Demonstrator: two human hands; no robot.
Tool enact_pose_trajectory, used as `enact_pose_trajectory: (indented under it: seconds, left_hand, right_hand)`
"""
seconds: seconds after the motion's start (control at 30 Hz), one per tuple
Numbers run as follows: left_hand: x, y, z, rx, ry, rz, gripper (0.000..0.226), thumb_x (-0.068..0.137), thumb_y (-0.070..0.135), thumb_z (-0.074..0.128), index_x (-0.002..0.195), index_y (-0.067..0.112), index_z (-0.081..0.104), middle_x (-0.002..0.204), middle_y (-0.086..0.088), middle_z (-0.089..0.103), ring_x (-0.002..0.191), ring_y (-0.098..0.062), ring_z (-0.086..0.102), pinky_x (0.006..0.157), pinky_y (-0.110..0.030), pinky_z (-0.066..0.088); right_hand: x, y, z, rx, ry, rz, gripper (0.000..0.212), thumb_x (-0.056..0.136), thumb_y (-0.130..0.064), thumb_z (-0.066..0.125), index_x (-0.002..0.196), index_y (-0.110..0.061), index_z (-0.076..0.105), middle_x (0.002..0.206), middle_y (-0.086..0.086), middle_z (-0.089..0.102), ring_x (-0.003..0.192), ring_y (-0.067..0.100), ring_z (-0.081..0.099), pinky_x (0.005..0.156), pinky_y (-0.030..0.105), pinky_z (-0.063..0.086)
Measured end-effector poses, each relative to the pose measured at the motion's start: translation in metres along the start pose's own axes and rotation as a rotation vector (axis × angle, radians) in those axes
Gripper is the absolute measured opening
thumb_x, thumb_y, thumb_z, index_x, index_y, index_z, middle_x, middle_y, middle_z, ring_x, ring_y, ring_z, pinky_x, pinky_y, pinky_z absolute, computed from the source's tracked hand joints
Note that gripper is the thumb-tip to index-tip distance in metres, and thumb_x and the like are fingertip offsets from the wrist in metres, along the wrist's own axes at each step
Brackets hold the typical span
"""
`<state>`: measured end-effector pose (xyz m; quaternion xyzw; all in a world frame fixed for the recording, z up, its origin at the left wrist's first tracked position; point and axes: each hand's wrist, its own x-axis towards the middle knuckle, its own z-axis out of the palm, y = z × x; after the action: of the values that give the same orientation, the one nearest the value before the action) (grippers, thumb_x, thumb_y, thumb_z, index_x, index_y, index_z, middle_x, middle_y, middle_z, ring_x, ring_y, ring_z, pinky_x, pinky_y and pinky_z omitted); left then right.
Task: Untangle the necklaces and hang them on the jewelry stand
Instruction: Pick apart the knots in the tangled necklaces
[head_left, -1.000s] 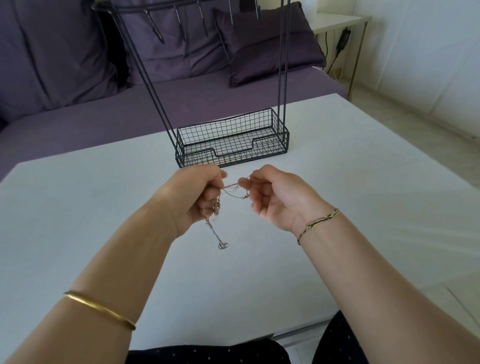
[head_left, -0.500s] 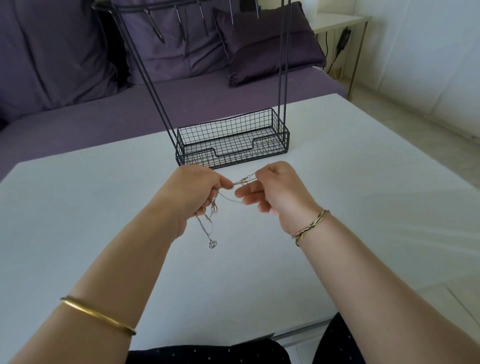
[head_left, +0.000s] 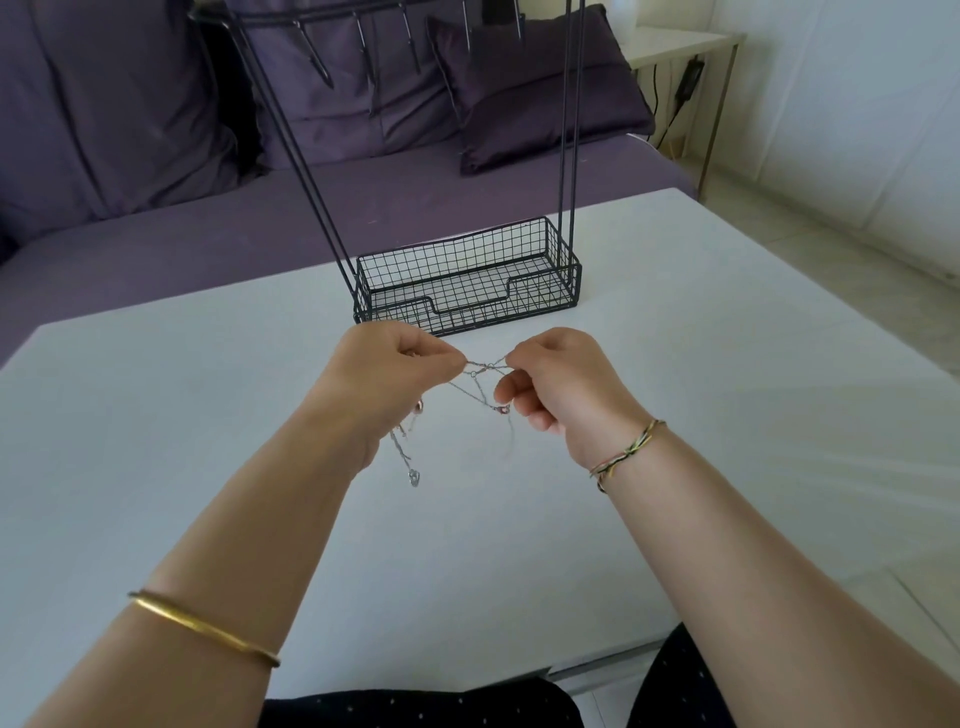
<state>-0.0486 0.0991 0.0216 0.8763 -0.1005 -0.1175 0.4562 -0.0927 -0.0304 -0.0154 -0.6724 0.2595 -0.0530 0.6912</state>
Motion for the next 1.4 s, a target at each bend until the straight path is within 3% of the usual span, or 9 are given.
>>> enact_pose_trajectory:
  seconds: [0.17,0.4,0.73,0.97,1.23,1.4]
  left_hand:
    - [0.0015,-0.0020,0.0010,-0.053,0.052,0.006,0.007,0.087,0.020,0.066,0.087,0.014,0.068,0.067,0.005,0.044,0.054,-0.010,0.040,0.055,-0.022,0.036]
    - [0.0031,-0.0020,0.0049,-0.025,0.096,0.046,0.006,0.090,0.019,0.061,0.086,0.015,0.063,0.064,0.005,0.042,0.050,-0.008,0.039,0.040,-0.011,0.035]
    - [0.0025,-0.0010,0.0056,0.011,0.145,0.053,0.012,0.092,0.021,0.056,0.092,0.012,0.063,0.063,0.006,0.044,0.044,-0.006,0.038,0.046,-0.020,0.034]
    - [0.0029,0.0012,0.0050,-0.025,0.184,0.045,0.012,0.092,0.020,0.054,0.094,0.011,0.062,0.064,0.006,0.045,0.049,-0.008,0.039,0.049,-0.022,0.037]
    - [0.0035,0.0022,0.0048,-0.062,0.210,0.026,0.011,0.093,0.021,0.050,0.092,0.014,0.058,0.064,0.005,0.046,0.051,-0.009,0.040,0.049,-0.023,0.035]
    - [0.0030,0.0020,0.0069,-0.033,0.204,0.046,0.010,0.096,0.024,0.043,0.095,0.018,0.051,0.067,0.005,0.046,0.050,-0.011,0.039,0.048,-0.024,0.034]
  right_hand:
    - [-0.0003,-0.0010,0.0007,-0.019,-0.037,0.054,0.010,0.087,-0.007,0.048,0.077,-0.010,0.048,0.041,-0.001,0.056,0.035,0.011,0.036,0.039,0.015,0.025]
    - [-0.0014,-0.0014,0.0023,-0.030,-0.082,0.110,0.011,0.086,-0.008,0.048,0.074,-0.009,0.048,0.043,0.002,0.053,0.030,0.011,0.030,0.042,0.016,0.023]
    - [-0.0024,-0.0024,0.0007,-0.014,-0.095,0.110,0.006,0.089,-0.011,0.049,0.089,-0.011,0.055,0.047,0.002,0.053,0.030,0.011,0.031,0.043,0.017,0.026]
    - [-0.0049,-0.0065,-0.0005,0.043,-0.191,0.135,0.019,0.087,-0.025,0.052,0.079,-0.015,0.065,0.044,-0.003,0.039,0.041,0.013,0.023,0.046,0.022,0.020]
    - [-0.0068,-0.0077,0.0014,0.053,-0.227,0.125,0.004,0.080,-0.019,0.064,0.083,-0.018,0.062,0.046,-0.005,0.024,0.046,0.013,0.016,0.052,0.025,0.021]
    - [-0.0051,-0.0037,0.0018,0.061,-0.243,0.069,0.014,0.081,-0.016,0.067,0.071,-0.021,0.059,0.043,-0.007,0.026,0.044,0.012,0.018,0.051,0.024,0.025]
